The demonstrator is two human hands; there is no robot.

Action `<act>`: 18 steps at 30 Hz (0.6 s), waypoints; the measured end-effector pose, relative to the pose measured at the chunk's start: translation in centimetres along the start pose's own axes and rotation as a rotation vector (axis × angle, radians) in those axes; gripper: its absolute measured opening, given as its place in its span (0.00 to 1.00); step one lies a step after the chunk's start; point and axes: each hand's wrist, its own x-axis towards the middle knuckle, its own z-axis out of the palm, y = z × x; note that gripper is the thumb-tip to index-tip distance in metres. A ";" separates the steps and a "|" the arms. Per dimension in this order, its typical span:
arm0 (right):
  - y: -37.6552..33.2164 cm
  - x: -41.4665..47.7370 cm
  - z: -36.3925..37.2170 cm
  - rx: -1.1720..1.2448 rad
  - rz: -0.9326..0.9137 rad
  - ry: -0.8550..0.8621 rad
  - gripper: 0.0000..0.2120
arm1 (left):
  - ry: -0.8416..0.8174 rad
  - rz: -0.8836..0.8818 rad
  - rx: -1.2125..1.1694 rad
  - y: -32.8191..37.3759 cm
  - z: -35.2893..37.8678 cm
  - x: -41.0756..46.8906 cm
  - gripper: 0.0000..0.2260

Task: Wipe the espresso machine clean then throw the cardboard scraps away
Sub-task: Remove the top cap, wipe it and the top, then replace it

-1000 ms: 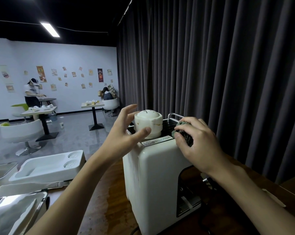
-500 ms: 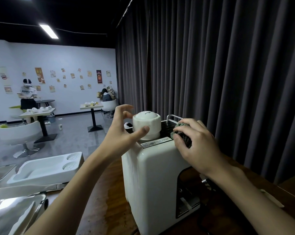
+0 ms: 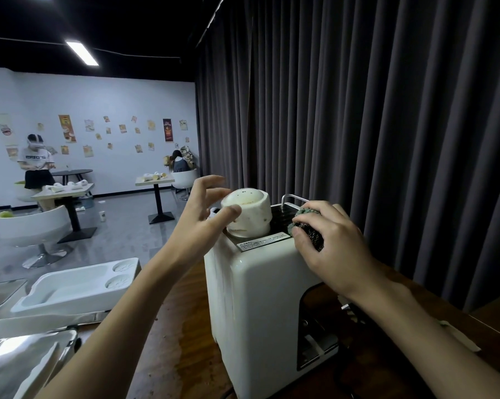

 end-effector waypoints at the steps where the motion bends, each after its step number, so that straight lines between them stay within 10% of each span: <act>1: 0.0 0.0 0.0 0.002 0.001 -0.006 0.19 | 0.010 -0.004 0.012 0.1 0.0 0.0 0.31; 18: -0.7 -0.5 -1.4 0.024 0.072 -0.064 0.13 | -0.294 -0.101 -0.125 0.3 -1.9 2.2 0.30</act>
